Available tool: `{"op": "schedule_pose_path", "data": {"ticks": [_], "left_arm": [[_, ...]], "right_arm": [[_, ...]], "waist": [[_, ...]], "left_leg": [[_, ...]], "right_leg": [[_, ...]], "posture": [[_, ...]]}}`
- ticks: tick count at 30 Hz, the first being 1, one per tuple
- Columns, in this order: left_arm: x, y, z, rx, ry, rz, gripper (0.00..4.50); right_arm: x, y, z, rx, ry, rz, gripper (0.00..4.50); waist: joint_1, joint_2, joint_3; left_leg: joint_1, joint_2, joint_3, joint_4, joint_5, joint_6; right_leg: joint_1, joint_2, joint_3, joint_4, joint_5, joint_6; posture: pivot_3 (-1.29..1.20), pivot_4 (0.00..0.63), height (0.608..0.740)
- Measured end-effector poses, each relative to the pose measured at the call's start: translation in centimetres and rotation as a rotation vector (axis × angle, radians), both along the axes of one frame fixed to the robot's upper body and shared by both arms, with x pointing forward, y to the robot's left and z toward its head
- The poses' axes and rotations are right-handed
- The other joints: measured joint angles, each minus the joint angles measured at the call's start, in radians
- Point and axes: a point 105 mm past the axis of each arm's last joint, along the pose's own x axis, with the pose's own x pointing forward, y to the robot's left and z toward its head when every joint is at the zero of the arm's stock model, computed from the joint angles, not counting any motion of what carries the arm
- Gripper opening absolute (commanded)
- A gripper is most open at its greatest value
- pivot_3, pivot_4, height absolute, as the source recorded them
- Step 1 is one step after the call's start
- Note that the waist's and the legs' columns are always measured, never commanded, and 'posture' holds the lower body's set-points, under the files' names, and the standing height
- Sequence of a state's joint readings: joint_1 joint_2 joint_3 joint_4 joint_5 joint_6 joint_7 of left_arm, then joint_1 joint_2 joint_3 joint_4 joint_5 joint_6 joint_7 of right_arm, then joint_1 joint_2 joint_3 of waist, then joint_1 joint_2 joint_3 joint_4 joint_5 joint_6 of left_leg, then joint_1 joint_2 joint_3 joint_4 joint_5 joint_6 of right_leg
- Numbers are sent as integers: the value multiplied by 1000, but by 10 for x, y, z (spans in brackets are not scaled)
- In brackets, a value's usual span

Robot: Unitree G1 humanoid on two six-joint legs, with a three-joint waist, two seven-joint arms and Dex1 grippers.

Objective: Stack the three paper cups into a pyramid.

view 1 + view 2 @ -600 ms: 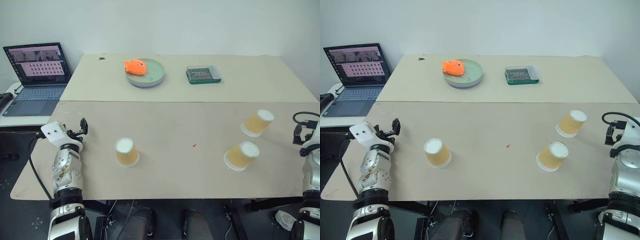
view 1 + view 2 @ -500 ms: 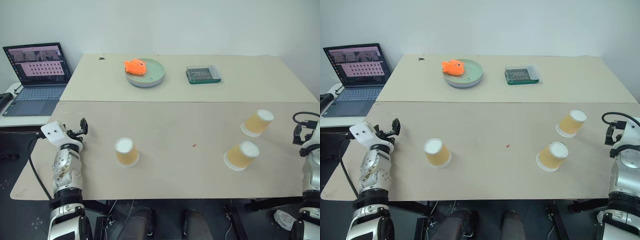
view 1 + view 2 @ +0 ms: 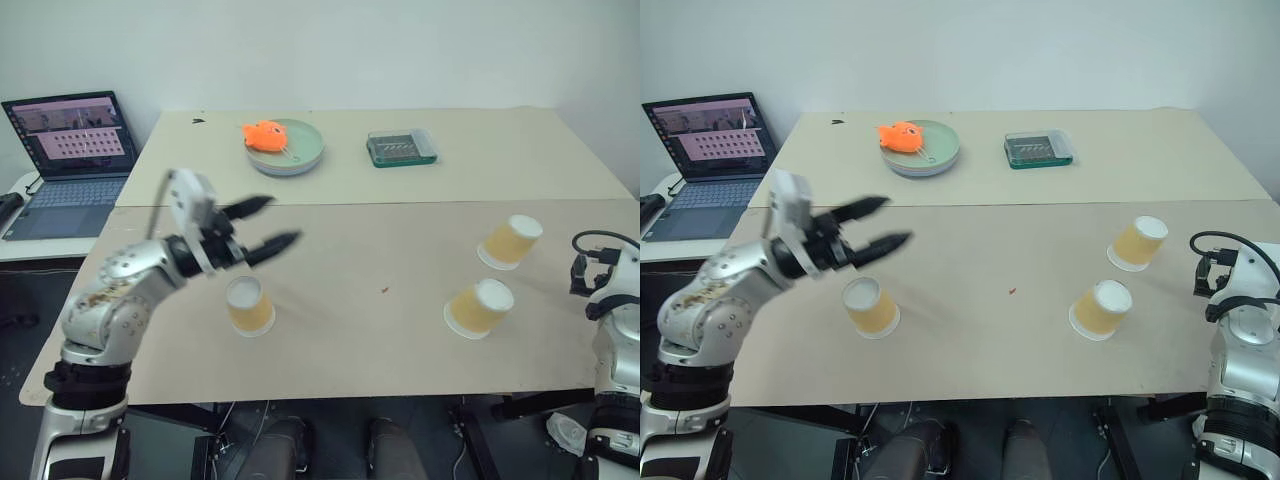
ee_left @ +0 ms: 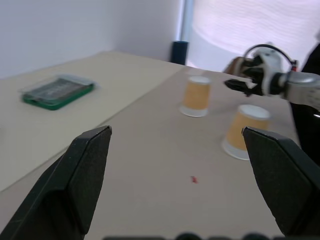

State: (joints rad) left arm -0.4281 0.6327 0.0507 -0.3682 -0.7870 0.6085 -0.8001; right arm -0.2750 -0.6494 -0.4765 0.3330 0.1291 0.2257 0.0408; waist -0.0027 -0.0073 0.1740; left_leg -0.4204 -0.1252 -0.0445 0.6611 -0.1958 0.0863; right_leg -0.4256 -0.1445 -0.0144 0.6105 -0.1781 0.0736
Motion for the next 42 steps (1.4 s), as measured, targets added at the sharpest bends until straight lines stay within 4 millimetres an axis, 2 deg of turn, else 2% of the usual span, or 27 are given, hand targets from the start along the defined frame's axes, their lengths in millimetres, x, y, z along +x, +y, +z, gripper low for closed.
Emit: {"op": "schedule_pose_path", "data": {"ticks": [4,7,11,14,18,21,26,30,35,42], "left_arm": [[-25,-18,-10,55,11,-116,4462],[-31,-22,-19,68,46,-143,4462],[-34,-26,-18,67,39,-158,4462],[-37,-27,-17,69,32,-170,4462],[-38,-29,-15,71,23,-180,4462],[-40,-31,-14,68,33,-198,4462],[-42,-31,-14,71,46,-204,4462],[-45,-30,-15,111,33,-202,4462],[-43,-23,-31,242,11,-175,4462],[-38,-17,-29,272,-32,-169,4462]], "right_arm": [[-2,-6,18,-53,47,118,4500],[-19,-2,37,-100,166,363,4500],[-51,31,45,-27,317,739,4500],[-76,66,34,58,424,998,4500],[-81,96,38,82,457,1159,4500],[-78,113,33,54,488,1218,4500],[-72,125,18,60,527,1246,4500],[-70,128,13,62,546,1255,4500],[-67,129,17,57,530,1269,4500],[-62,136,14,72,513,1292,4500]], "waist": [[-10,4,1],[-3,5,2],[5,3,2],[2,2,2],[-5,2,3],[-2,1,3],[16,1,3],[24,1,3],[26,1,3],[27,1,3]], "left_leg": [[2,0,1,-1,0,1],[2,0,0,-1,0,1],[3,2,0,-1,-1,1],[2,2,0,-1,-1,1],[2,1,0,-1,-1,1],[1,1,0,-1,-1,1],[-1,1,0,-1,-1,1],[-1,1,0,-1,-1,1],[-1,1,0,-1,-1,1],[-1,1,0,-1,-1,1]], "right_leg": [[2,0,2,-1,-4,5],[2,0,0,-1,-5,6],[4,0,1,-2,-5,6],[4,-1,2,-3,-6,7],[4,-2,2,-3,-6,7],[2,-2,2,-3,-6,7],[0,-2,1,-4,-6,7],[0,-2,1,-4,-6,7],[0,-2,1,-4,-6,7],[0,-2,1,-4,-6,7]], "posture": [[0,150,740],[0,150,740],[0,150,740],[0,150,740],[0,150,740],[0,150,740],[0,150,740],[0,150,740],[0,150,740],[0,150,740]]}}
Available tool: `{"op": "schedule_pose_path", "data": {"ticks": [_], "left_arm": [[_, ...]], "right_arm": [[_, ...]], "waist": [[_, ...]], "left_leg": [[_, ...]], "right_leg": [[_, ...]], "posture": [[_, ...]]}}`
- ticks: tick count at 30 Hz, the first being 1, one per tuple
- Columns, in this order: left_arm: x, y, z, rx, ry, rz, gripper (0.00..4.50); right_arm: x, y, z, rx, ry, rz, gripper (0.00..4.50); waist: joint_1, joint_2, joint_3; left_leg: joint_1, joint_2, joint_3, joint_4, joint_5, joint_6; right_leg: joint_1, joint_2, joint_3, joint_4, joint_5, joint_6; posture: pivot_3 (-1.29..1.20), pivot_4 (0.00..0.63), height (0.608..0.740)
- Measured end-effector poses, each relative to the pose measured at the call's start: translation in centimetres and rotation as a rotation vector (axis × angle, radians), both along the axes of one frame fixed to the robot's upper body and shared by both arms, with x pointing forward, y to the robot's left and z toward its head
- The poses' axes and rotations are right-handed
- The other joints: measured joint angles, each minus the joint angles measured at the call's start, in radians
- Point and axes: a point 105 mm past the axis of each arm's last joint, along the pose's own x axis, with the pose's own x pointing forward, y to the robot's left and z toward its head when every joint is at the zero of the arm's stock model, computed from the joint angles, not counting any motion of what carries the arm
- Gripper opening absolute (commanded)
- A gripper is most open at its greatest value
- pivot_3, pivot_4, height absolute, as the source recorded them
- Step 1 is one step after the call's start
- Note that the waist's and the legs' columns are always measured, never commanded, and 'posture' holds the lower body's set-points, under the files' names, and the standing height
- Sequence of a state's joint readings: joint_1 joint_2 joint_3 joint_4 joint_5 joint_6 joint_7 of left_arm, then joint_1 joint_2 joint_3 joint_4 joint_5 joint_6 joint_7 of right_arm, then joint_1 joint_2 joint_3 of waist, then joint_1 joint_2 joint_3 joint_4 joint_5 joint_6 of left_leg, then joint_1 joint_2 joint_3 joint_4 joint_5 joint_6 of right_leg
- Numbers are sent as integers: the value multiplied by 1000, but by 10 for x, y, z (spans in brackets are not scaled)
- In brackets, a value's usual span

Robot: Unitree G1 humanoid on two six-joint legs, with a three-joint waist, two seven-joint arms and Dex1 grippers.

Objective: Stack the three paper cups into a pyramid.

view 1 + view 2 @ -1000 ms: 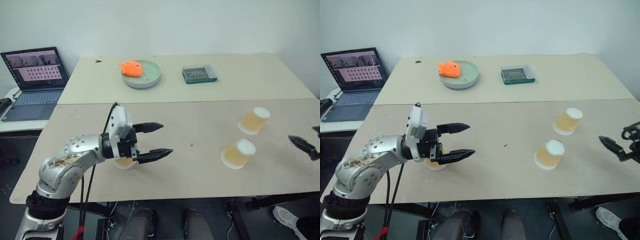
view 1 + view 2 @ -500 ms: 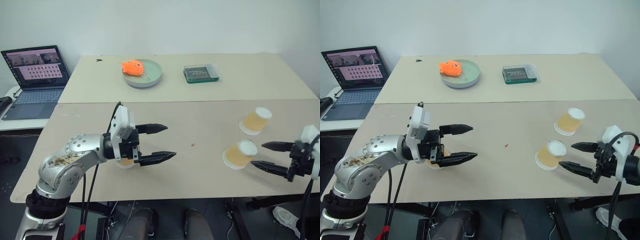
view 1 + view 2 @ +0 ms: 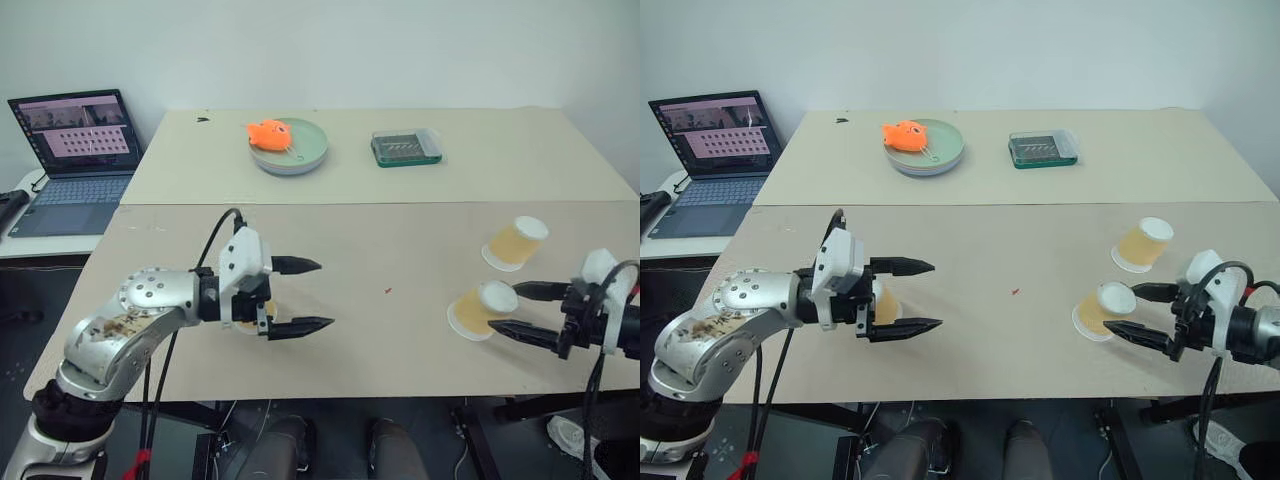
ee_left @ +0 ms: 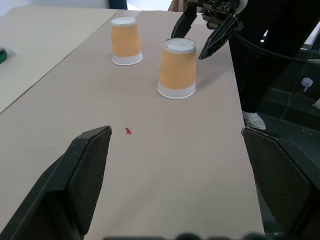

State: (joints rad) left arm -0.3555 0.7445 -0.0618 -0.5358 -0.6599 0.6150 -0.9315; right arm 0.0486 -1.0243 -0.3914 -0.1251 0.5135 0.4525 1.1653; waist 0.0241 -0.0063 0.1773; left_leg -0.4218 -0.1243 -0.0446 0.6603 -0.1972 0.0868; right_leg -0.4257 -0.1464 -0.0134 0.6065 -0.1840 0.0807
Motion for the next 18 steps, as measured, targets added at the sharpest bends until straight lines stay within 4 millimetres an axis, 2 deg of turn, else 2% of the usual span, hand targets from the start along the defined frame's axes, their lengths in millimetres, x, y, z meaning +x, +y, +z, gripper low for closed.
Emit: {"op": "schedule_pose_path", "data": {"ticks": [18], "left_arm": [[5,-1,6,4,-28,6,4462]], "right_arm": [[17,13,-11,34,-14,-17,4500]], "waist": [[-1,0,0]], "left_leg": [[0,0,0,0,0,0]], "right_leg": [[0,0,0,0,0,0]], "posture": [[0,150,740]]}}
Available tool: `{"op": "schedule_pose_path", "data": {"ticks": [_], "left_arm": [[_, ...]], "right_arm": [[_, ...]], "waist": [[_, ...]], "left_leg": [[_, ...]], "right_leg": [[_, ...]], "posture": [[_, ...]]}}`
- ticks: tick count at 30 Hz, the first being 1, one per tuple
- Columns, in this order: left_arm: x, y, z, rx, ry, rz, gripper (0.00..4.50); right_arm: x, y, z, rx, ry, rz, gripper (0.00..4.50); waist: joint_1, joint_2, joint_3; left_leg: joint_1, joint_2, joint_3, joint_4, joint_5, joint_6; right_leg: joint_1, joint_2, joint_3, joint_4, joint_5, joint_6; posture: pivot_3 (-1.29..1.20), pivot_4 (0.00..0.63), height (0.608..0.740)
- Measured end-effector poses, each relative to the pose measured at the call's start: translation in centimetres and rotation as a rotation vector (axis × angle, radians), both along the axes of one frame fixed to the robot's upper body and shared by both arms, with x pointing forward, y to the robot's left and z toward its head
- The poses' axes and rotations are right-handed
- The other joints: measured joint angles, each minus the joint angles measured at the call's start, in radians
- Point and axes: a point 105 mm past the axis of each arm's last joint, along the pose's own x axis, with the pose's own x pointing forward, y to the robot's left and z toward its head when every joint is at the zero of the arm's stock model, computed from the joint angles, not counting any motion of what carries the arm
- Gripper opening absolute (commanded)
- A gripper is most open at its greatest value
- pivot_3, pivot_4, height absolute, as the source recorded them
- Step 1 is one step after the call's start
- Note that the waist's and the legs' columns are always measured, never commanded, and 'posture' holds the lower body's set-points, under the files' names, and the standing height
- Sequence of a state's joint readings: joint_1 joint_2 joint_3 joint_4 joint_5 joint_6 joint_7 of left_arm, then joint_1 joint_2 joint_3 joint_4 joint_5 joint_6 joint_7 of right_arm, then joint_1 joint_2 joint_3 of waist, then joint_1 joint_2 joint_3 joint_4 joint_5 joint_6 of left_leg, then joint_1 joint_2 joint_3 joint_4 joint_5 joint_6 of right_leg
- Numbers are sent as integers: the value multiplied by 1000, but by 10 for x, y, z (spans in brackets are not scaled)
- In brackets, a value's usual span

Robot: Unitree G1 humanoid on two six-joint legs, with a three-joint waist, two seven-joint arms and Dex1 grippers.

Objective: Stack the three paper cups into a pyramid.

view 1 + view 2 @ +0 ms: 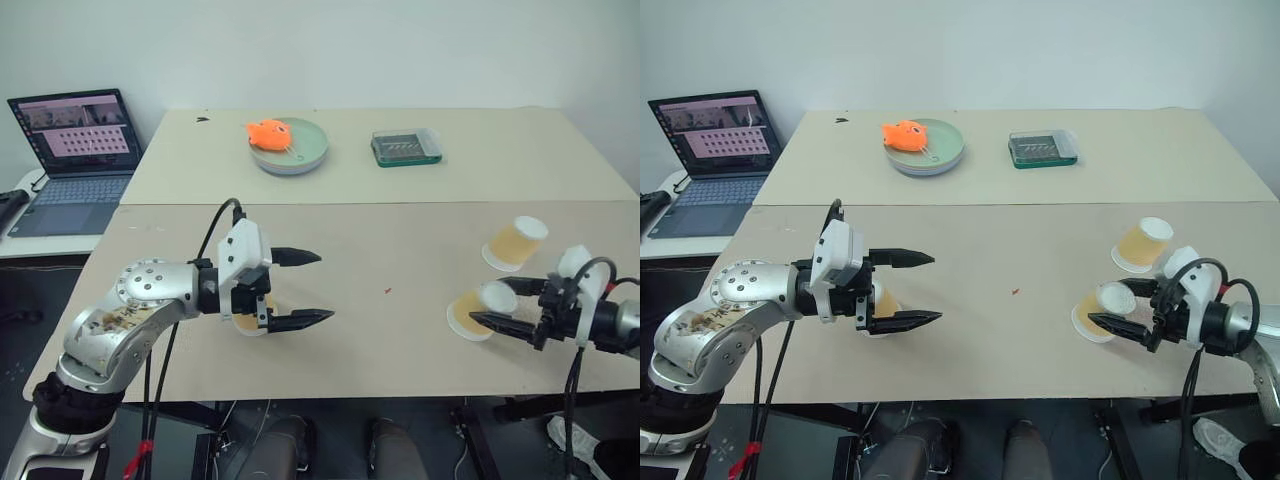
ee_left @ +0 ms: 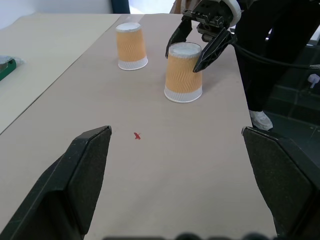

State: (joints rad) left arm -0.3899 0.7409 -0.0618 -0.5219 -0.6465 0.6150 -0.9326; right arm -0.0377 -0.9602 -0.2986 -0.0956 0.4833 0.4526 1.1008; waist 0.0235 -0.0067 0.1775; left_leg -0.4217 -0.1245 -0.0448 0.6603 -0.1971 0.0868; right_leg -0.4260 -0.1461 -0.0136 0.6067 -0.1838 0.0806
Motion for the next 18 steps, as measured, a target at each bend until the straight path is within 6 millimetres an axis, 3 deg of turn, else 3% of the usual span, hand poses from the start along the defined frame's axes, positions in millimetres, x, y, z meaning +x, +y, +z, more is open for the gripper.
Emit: {"op": "schedule_pose_path", "data": {"ticks": [2,7,18], "left_arm": [[1,1,0,0,3,4,4462],[2,1,-1,-1,6,9,4500],[3,3,-2,11,0,22,4500]], "right_arm": [[2,1,0,0,-1,5,4500],[5,3,4,2,-18,8,2796],[10,10,14,29,-57,32,2796]], "waist": [[0,0,0],[0,0,0],[0,0,0]], "left_leg": [[0,0,0,0,0,0],[0,0,0,0,0,0],[0,0,0,0,0,0]], "right_leg": [[0,0,0,0,0,0],[0,0,0,0,0,0],[0,0,0,0,0,0]], "posture": [[0,150,740],[0,150,740],[0,150,740]]}}
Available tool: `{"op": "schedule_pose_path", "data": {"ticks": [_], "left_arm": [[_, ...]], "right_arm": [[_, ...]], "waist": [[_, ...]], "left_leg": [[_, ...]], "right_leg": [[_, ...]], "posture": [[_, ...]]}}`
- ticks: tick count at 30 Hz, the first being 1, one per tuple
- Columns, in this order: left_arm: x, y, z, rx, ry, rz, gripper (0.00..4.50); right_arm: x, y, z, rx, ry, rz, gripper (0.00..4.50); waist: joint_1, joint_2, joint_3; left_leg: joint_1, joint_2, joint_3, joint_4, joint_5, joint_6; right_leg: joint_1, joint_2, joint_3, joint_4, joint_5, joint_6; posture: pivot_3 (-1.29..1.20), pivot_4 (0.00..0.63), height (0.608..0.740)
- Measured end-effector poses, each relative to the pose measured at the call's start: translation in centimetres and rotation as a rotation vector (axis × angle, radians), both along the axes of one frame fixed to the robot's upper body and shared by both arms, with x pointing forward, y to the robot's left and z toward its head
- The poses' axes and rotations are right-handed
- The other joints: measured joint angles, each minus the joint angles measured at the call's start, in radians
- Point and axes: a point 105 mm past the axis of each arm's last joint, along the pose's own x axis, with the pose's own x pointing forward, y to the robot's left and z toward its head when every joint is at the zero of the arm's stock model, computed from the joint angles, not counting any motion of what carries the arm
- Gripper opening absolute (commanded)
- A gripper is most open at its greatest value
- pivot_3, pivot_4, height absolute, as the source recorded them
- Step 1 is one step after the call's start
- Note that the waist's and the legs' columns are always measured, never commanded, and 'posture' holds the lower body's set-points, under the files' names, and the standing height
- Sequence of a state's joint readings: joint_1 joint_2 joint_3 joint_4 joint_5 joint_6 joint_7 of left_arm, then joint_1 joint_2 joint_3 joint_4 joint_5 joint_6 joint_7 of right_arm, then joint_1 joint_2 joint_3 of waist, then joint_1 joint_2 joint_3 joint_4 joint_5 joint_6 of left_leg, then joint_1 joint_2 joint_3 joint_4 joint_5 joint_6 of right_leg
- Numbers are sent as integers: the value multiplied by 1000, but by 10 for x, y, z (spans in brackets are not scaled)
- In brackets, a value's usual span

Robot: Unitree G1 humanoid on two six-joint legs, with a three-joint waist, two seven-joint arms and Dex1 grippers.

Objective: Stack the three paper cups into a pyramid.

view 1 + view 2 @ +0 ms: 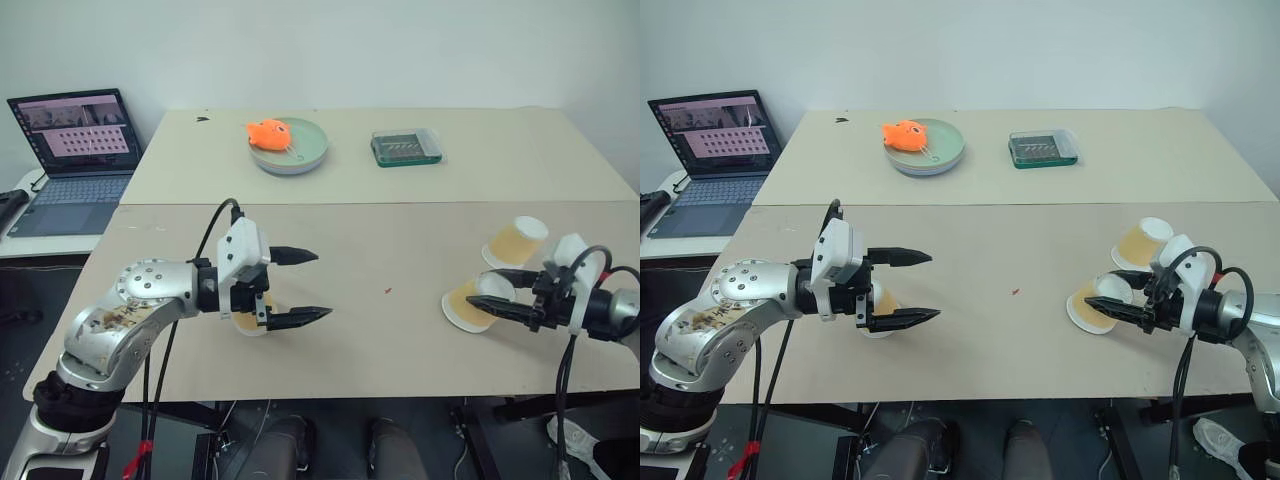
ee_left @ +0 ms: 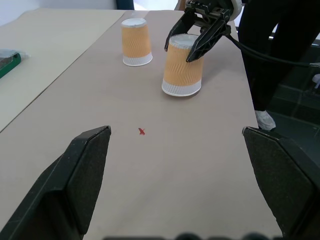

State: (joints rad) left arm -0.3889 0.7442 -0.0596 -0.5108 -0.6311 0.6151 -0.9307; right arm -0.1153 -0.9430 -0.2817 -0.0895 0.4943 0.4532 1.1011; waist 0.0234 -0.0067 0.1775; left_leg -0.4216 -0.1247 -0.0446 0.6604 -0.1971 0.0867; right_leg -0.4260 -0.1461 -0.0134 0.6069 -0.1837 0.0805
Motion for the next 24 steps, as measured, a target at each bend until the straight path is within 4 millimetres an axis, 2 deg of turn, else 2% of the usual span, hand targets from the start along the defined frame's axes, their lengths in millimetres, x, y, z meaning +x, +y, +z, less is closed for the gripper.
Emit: {"op": "schedule_pose_path", "data": {"ticks": [2,6,9,12,15,21,24], "left_arm": [[1,3,-1,7,2,9,4500],[2,5,2,7,-7,18,4500],[3,8,2,11,-8,26,4500],[3,9,3,15,-10,31,4500],[3,10,3,20,-13,38,4500],[3,11,5,22,-20,43,4500],[2,11,5,25,-18,48,4500]], "right_arm": [[8,13,10,16,-34,45,2796],[27,62,42,-3,-131,237,2796],[33,92,43,-47,-127,363,2796],[37,123,37,-67,-99,497,2796],[43,138,32,-88,-77,565,2796],[58,149,11,-112,-26,595,2796],[65,158,11,-117,-20,625,2796]], "waist": [[-12,0,0],[-27,0,0],[-23,-2,2],[-16,-4,2],[-8,-5,3],[-13,-6,3],[-15,-6,3]], "left_leg": [[0,0,1,0,0,0],[1,0,0,0,0,-1],[0,0,-2,0,0,0],[-3,-2,-1,0,0,0],[-4,-2,-2,0,0,0],[-4,-2,-1,0,1,-2],[-3,-1,-2,0,3,-5]], "right_leg": [[-1,0,1,1,0,0],[-1,1,1,1,1,-1],[-2,2,0,1,1,-2],[-10,1,1,1,6,-9],[-11,1,0,2,6,-10],[-12,2,1,4,7,-11],[-13,4,1,4,8,-12]], "posture": [[0,150,740],[0,150,740],[0,150,740],[0,150,740],[0,150,740],[0,150,740],[0,150,740]]}}
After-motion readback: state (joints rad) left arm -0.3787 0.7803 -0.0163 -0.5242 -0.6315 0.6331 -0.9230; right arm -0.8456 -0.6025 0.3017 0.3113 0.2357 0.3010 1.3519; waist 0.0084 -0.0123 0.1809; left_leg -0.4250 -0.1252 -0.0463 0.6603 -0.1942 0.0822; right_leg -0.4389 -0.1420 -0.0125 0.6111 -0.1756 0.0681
